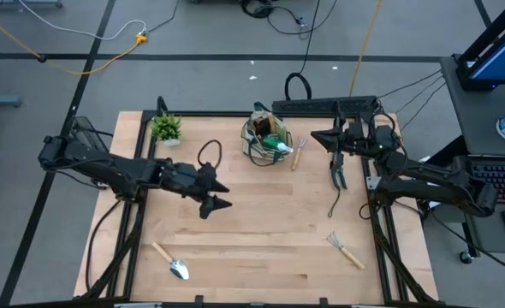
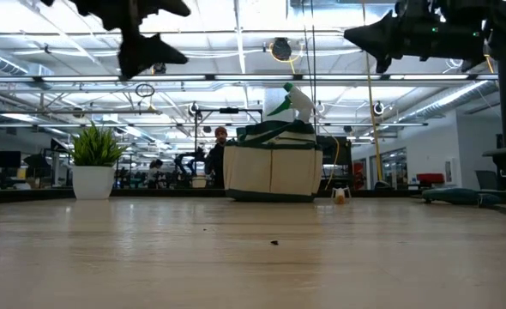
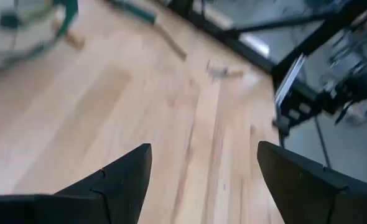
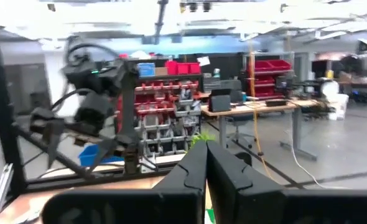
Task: Pick & Place Garden tools in Gardening bag
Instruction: Put the brown trowel into the gardening bag
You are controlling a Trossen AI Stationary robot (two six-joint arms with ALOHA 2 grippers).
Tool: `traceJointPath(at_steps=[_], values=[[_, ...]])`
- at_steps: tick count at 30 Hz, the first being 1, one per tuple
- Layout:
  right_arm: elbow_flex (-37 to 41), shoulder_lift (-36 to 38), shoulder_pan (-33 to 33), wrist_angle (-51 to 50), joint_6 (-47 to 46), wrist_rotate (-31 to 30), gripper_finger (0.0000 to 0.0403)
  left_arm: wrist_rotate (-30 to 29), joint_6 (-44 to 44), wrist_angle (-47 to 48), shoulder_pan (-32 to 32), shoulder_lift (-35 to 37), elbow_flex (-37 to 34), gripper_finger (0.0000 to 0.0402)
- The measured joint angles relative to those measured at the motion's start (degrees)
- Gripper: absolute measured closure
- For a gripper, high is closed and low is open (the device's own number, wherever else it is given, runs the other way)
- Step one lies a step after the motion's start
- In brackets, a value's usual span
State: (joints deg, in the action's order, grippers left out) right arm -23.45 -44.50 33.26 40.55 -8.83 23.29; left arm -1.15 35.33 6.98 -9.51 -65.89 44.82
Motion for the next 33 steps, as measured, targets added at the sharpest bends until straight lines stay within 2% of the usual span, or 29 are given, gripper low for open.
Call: traceJointPath(at_steps=[3, 7, 17, 25, 33], values=[[0.8, 0.3, 0.0, 0.0, -1.0, -2.3, 0.0403, 0.0, 3.2, 6.3, -1.8, 0.0, 2.2, 0.0105], [1.1, 0.3, 0.0, 0.0, -1.0, -2.3, 0.0403, 0.8, 7.1, 12.3, -4.8, 0.0, 3.9, 0.0105], [1.1, 0.3, 0.0, 0.2, -1.0, -2.2, 0.0403, 1.1, 15.9, 32.4, -13.5, 0.0, 4.2, 0.0105], [1.1, 0.3, 0.0, 0.6, -1.0, -2.2, 0.0403, 4.2, 31.3, 42.1, -19.7, 0.0, 4.2, 0.0105], [1.1, 0.3, 0.0, 1.3, -1.0, -2.2, 0.0403, 7.8, 52.8, 46.0, -26.6, 0.0, 4.2, 0.0105]])
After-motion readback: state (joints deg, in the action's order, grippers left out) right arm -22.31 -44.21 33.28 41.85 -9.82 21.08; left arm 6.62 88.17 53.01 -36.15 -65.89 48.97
